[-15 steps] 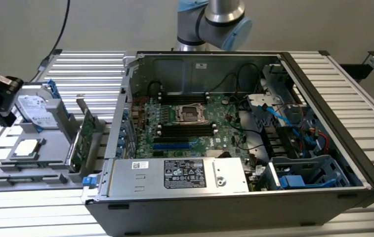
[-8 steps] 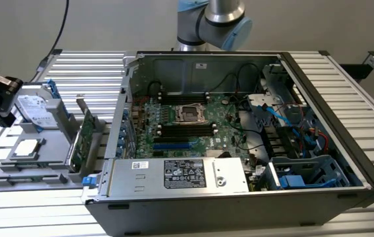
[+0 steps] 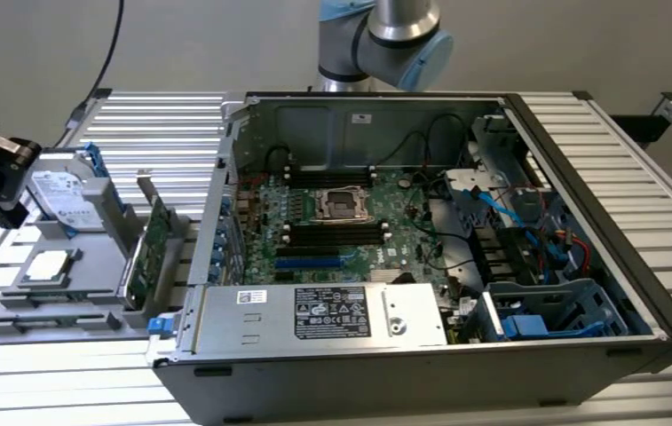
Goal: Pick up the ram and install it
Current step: 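Pick up the ram and move it above insertion slot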
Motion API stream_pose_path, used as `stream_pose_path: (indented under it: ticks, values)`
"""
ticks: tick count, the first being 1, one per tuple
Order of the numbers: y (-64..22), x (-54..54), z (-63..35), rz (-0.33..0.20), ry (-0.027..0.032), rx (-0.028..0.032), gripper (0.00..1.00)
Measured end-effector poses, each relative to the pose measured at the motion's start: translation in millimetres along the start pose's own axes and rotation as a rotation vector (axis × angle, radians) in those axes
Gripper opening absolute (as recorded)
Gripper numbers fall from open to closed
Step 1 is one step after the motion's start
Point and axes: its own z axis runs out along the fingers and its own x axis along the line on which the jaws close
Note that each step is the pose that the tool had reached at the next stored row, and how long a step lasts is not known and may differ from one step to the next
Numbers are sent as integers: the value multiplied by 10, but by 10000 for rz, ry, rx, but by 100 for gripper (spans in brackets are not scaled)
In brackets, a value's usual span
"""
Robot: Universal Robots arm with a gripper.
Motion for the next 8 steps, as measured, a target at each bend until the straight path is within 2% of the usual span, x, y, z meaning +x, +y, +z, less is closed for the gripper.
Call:
stream_pose_path:
  ticks: [2,5,8]
  values:
    - [-1,3,7,-135,5,-1,11]
    - [-1,3,19,-673,32,4,11]
    - [-2,3,36,-1223,59,-17,11]
